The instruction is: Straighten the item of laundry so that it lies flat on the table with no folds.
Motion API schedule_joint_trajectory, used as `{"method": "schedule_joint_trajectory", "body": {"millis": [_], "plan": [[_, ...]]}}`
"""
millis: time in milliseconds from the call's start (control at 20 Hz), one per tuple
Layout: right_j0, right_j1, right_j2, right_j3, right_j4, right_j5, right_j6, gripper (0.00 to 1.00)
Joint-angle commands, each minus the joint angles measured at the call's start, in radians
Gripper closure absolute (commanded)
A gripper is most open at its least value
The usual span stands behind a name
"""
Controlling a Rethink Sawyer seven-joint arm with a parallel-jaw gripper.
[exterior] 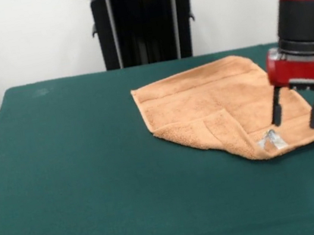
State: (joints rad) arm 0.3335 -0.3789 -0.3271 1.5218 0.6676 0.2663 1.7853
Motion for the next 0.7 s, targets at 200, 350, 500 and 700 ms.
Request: {"method": "schedule_joint_trajectory", "body": {"millis": [200, 350, 500, 700], "plan": [[-0.152, 0.058, 0.244, 0.085, -0.167, -0.162, 0.073, 0.00], [-0.167, 0.072, 0.250, 0.073, -0.209, -0.178, 0.092, 0.00], [-0.165, 0.080, 0.247, 0.074, -0.237, -0.203, 0.125, 0.00], [-0.125, 0.077, 0.210, 0.086, -0.230, -0.209, 0.182, 0.00]]}}
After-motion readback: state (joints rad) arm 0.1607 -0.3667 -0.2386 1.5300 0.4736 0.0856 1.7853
